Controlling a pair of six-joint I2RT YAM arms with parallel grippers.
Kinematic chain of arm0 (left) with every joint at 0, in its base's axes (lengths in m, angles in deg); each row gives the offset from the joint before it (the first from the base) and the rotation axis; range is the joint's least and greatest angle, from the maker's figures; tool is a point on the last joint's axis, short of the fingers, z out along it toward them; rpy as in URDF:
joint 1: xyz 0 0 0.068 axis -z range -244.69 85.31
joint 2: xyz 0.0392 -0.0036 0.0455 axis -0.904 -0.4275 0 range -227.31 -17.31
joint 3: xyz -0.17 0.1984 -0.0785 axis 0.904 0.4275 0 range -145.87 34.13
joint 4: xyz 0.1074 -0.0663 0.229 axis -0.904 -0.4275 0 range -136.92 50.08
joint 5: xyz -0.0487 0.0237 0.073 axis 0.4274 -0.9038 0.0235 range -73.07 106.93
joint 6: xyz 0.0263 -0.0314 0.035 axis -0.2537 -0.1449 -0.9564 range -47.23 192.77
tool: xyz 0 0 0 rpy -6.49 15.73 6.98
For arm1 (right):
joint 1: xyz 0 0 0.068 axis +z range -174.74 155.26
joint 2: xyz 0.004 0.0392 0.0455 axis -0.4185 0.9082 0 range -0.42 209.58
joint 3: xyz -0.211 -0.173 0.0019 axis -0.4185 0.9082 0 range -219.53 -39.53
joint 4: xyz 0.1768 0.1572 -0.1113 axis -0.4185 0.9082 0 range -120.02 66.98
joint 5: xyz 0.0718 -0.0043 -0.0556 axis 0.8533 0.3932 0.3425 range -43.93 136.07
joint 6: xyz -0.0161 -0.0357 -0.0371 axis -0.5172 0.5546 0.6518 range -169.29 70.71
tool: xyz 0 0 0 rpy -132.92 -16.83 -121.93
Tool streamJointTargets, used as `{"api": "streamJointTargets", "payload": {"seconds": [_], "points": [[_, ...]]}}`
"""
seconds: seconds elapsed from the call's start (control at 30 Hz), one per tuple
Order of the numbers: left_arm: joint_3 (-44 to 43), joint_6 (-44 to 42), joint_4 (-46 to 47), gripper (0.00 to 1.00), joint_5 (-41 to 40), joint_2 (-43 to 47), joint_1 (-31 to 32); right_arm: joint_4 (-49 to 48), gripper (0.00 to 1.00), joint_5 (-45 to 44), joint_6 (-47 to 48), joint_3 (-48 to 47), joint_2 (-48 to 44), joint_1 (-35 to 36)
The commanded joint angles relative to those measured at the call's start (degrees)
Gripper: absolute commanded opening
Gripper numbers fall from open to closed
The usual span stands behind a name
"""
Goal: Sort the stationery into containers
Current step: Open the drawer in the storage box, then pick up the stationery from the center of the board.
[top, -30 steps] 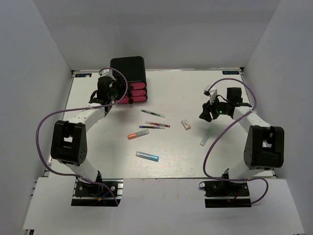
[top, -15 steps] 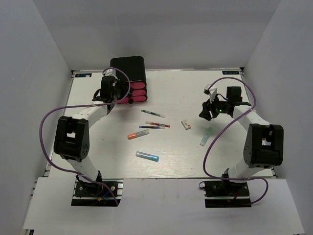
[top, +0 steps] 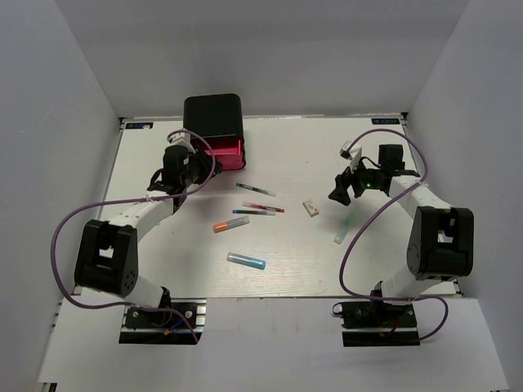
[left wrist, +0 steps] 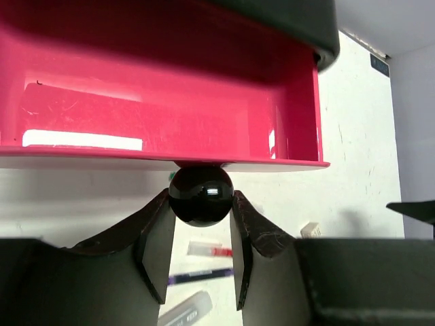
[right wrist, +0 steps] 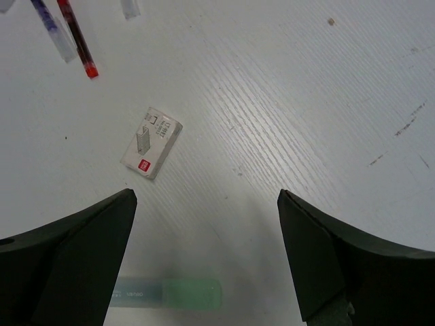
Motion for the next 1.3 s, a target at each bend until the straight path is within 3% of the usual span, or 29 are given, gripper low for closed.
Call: {"api": "streamJointTargets", "payload": {"seconds": [0.0, 0.03, 0.07, 0.17, 0.2, 0.3, 0.37, 0.4, 0.43, 0.47, 0.5, 0.53, 0.7, 0.77, 0.9, 0.97, 1.03, 1.27], "points": [[2.3, -0.7, -1.0, 0.23, -0.1, 4.2, 0.5, 1.0, 0.9, 5.6, 3.1, 0.2, 0.3, 0.1], [2.3, -0.7, -1.0, 0.27, -0.1, 4.2, 0.5, 1.3, 0.9, 6.3, 3.8, 0.1, 0.4, 0.0], [2.3, -0.7, -1.0, 0.47, -0.1, 4.9, 0.5, 3.0, 0.9, 7.7, 6.7, -0.1, 0.4, 0.1], [2.3, -0.7, -1.0, 0.8, -0.7, 4.9, 0.5, 4.8, 0.9, 9.8, 9.4, 0.0, 0.1, 0.1], [2.3, -0.7, -1.0, 0.83, -1.2, 5.5, 0.5, 5.0, 0.9, 9.7, 13.7, 0.0, 0.1, 0.0], [2.3, -1.2, -1.6, 0.85, -1.2, 6.0, 0.5, 7.2, 0.88, 9.9, 22.0, -0.1, 0.2, -0.1], [2.3, -1.2, -2.2, 0.85, -1.2, 6.6, 0.5, 11.7, 0.75, 9.6, 28.2, -1.0, 1.2, 0.0], [3.0, -1.8, -2.2, 0.85, -1.2, 7.3, 0.5, 12.2, 0.68, 8.3, 28.9, -2.7, 1.8, 0.2], [3.0, -1.8, -2.7, 0.85, -0.7, 8.1, 0.5, 13.0, 0.45, 8.1, 28.8, -3.5, 3.0, 0.3], [3.7, -1.8, -2.7, 0.85, -0.7, 8.7, 0.5, 15.2, 0.35, 8.2, 28.7, -4.4, 4.2, 0.3], [4.6, -1.8, -2.7, 0.85, -0.7, 9.2, 0.5, 15.6, 0.32, 7.4, 28.3, -6.4, 5.4, 0.5], [5.1, -1.8, -3.2, 0.85, -0.7, 9.9, 0.5, 15.2, 0.32, 6.9, 24.2, -7.0, 6.2, 2.2], [8.6, -1.8, -5.9, 0.85, -1.9, 15.9, 0.5, 9.3, 0.51, 0.9, 14.8, -4.7, 6.2, 8.4], [10.8, -1.8, -6.9, 0.85, -2.7, 18.2, 0.5, 2.6, 0.52, -2.9, 4.0, -2.8, 6.6, 11.6], [14.6, -1.3, -10.6, 0.85, -4.5, 24.0, 0.5, -2.8, 0.54, -11.7, -7.8, -2.2, 8.0, 14.9], [16.6, -0.8, -11.5, 0.86, -5.2, 26.8, 0.5, -5.2, 0.59, -16.8, -12.7, -2.1, 8.7, 16.4], [18.3, 0.4, -12.2, 0.86, -5.7, 29.1, 0.5, -5.5, 0.63, -20.3, -14.3, -2.0, 9.6, 17.7], [20.2, 1.5, -12.7, 0.86, -6.2, 30.9, 0.5, -6.8, 0.6, -27.5, -15.6, -1.2, 12.0, 20.4]]}}
